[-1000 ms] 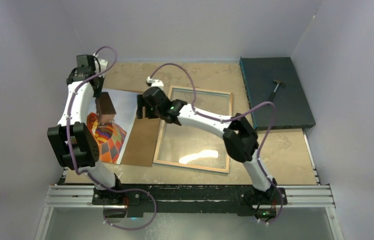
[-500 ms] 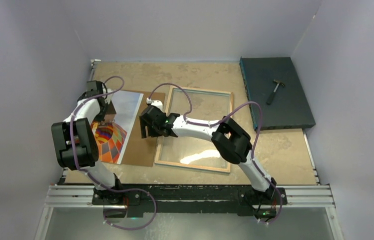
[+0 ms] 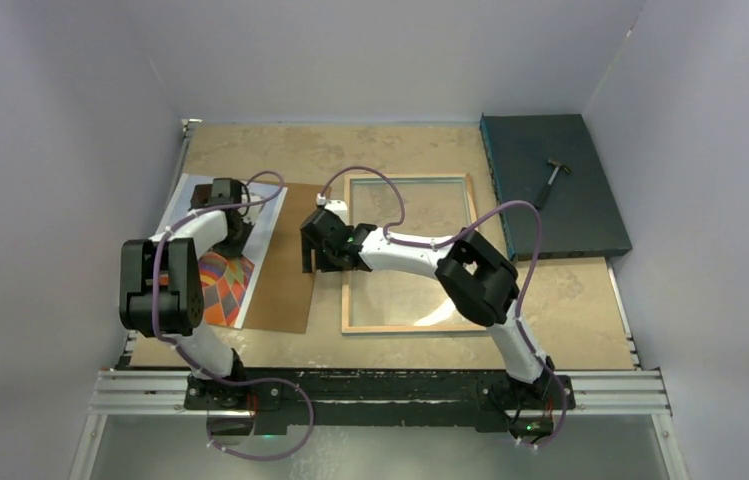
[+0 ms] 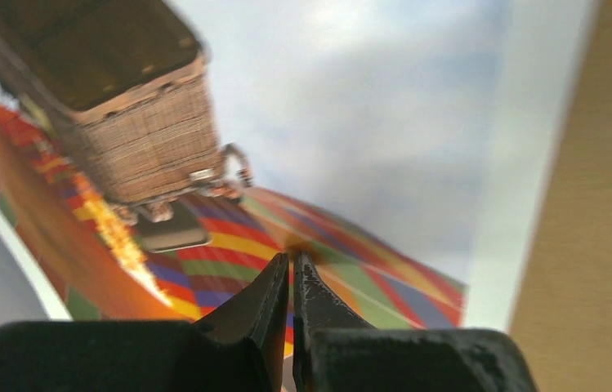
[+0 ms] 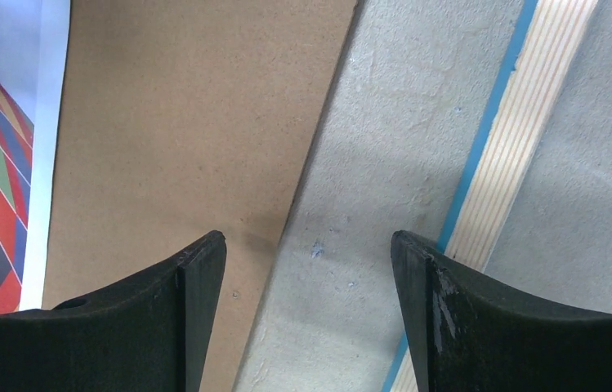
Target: Put the photo into the frame
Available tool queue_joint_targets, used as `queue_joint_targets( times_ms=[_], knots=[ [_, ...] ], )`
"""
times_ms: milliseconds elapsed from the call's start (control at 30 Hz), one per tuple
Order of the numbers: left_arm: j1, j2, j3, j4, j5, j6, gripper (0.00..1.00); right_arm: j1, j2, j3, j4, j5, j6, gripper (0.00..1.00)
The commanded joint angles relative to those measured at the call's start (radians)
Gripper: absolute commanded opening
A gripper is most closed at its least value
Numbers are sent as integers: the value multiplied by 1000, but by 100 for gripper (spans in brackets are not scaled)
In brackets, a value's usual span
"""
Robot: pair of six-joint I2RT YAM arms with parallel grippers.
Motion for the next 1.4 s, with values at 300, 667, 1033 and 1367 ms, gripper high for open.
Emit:
queue_joint_targets(
  times_ms=[300, 667, 1033, 1367],
  knots=[
    [-5, -124, 217, -100, -14, 3, 8, -3, -57, 22, 35, -3, -1, 76],
    [59, -11, 60, 224, -297, 119, 43, -3, -56, -54, 145, -97, 30, 77],
    [46, 71, -4, 226, -262, 17, 25, -30, -61, -103, 221, -171, 71, 77],
    [-40, 69, -74, 121, -81, -106, 14, -44, -24, -106, 231, -218, 81, 77]
  ],
)
